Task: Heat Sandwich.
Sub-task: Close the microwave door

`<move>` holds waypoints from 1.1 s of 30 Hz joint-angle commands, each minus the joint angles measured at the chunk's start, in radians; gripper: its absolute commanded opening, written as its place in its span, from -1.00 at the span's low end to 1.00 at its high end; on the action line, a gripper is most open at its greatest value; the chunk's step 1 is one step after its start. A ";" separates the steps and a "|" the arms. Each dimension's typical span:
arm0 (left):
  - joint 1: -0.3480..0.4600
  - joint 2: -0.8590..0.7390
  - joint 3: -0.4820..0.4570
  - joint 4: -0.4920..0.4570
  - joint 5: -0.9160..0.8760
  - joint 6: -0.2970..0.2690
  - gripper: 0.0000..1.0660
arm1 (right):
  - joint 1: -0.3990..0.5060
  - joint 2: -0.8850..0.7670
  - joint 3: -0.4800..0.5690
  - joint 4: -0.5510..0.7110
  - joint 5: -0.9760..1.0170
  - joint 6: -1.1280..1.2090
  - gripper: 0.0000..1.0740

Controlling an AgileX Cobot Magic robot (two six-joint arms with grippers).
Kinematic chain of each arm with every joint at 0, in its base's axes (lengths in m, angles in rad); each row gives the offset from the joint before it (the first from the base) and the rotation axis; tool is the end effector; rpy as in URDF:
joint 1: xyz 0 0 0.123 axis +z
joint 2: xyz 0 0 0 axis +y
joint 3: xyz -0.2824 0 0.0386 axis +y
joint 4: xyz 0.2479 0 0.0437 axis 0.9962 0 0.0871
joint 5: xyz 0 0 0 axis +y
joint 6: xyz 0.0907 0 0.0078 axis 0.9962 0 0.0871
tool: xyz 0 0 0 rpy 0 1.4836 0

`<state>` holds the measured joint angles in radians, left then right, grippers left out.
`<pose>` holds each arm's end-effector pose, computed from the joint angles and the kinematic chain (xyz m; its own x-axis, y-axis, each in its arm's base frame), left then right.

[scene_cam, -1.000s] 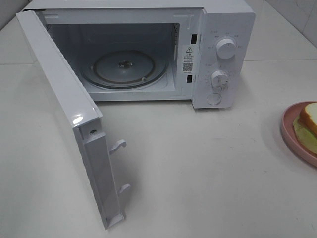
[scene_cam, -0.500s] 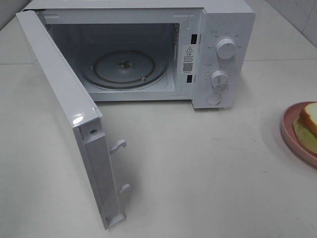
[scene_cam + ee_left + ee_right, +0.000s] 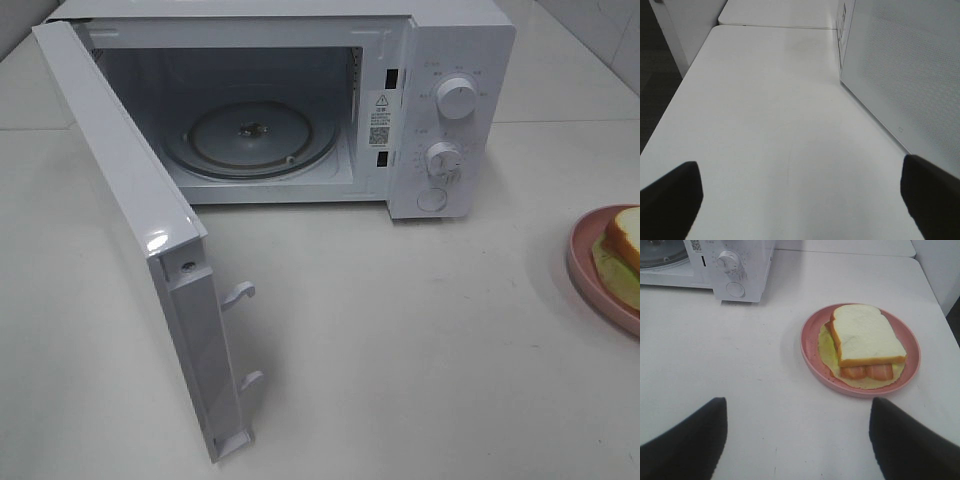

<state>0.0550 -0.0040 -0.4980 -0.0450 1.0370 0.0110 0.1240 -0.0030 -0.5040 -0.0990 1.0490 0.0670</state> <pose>-0.0041 -0.0038 0.2786 -0.4317 -0.0357 -0.9013 -0.0252 0.9993 -0.0275 -0.0045 -0.0084 0.2795 -0.4348 -0.0366 -0.8998 -0.0391 0.9990 -0.0217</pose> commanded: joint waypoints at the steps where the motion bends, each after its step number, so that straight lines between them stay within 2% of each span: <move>1: 0.002 -0.024 0.003 -0.006 -0.001 0.002 0.90 | -0.009 -0.026 0.000 -0.002 -0.009 -0.012 0.42; 13: 0.002 -0.014 -0.020 -0.018 -0.023 -0.001 0.90 | -0.009 -0.026 0.000 -0.002 -0.009 -0.012 0.42; 20: 0.002 0.092 -0.046 -0.018 -0.059 0.002 0.88 | -0.009 -0.026 0.000 -0.002 -0.009 -0.012 0.42; 25: 0.002 0.207 -0.044 -0.016 -0.085 0.002 0.60 | -0.009 -0.026 0.000 -0.002 -0.009 -0.012 0.42; 26: 0.002 0.207 -0.044 -0.016 -0.085 0.002 0.60 | -0.009 -0.026 0.000 -0.002 -0.009 -0.012 0.42; 30: 0.002 0.308 -0.044 -0.017 -0.167 0.002 0.02 | -0.009 -0.026 0.000 -0.002 -0.009 -0.012 0.42; 31: 0.002 0.308 -0.044 -0.017 -0.167 0.002 0.02 | -0.009 -0.026 0.000 -0.002 -0.009 -0.012 0.42; 33: 0.002 0.350 -0.042 -0.017 -0.207 0.002 -0.16 | -0.009 -0.026 0.000 -0.002 -0.009 -0.012 0.42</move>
<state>0.0550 0.3410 -0.5370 -0.0540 0.8640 0.0110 0.1240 -0.0030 -0.5040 -0.0990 1.0490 0.0670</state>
